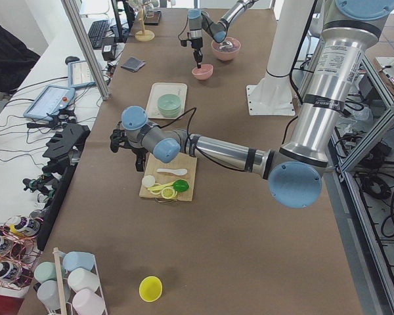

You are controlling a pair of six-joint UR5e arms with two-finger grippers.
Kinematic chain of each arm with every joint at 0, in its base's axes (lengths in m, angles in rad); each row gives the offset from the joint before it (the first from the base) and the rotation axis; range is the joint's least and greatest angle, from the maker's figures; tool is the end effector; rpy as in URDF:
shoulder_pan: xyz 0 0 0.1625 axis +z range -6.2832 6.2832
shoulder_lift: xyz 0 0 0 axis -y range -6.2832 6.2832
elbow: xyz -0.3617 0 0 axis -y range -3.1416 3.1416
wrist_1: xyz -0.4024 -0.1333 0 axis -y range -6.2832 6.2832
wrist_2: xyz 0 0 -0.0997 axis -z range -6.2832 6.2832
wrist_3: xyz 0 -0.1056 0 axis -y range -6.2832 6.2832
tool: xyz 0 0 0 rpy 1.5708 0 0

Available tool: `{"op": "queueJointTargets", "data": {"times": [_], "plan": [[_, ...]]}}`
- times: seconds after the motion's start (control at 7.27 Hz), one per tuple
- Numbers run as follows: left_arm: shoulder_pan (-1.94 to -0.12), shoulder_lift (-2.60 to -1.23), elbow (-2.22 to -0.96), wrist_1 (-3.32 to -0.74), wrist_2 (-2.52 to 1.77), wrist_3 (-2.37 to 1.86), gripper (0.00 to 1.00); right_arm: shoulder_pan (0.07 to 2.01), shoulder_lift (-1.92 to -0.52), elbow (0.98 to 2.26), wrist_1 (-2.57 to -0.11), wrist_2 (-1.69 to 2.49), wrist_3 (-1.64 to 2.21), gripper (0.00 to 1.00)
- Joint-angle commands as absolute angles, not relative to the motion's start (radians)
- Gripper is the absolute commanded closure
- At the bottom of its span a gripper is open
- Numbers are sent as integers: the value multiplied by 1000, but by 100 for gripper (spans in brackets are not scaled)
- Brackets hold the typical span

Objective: Stack pink bowl on green and place spoon
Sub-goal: 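Reach right gripper to pink bowl rim while left gripper nears white spoon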

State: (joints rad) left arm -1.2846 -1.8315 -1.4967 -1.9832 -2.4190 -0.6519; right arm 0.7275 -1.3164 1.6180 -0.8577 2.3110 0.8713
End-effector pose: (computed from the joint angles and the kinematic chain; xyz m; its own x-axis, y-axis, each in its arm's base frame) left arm 0.1204 -0.6008 0.4388 0.5509 -0.0098 -0.8345 0.1271 0.9892 0.0724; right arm -0.4024 -0.4415 0.3495 0.3423 -0.3317 0.8791 0.2055 0.9394 0.2744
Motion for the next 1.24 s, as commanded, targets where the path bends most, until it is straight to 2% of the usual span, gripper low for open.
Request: {"op": "queueJointTargets", "data": {"times": [0.0,0.28,0.69,0.83,1.1], "plan": [[-1284,-1832,-1496,-1985,-2419,-652,3,729,-1330,1637,-857,2313,873,100],[-1240,-1863,-1500,-1990,-2411,-731,3,761,-1316,1689,-859,2350,976,100],[-1106,-1871,-1508,-1988,-2247,-762,5,822,-1260,1689,-871,2361,1078,100],[-1076,-1867,-1497,-1987,-2199,-752,8,831,-1247,1689,-874,2359,1084,100],[-1051,-1849,-1497,-1988,-2174,-750,8,853,-1175,1692,-949,2356,1231,100]]}}
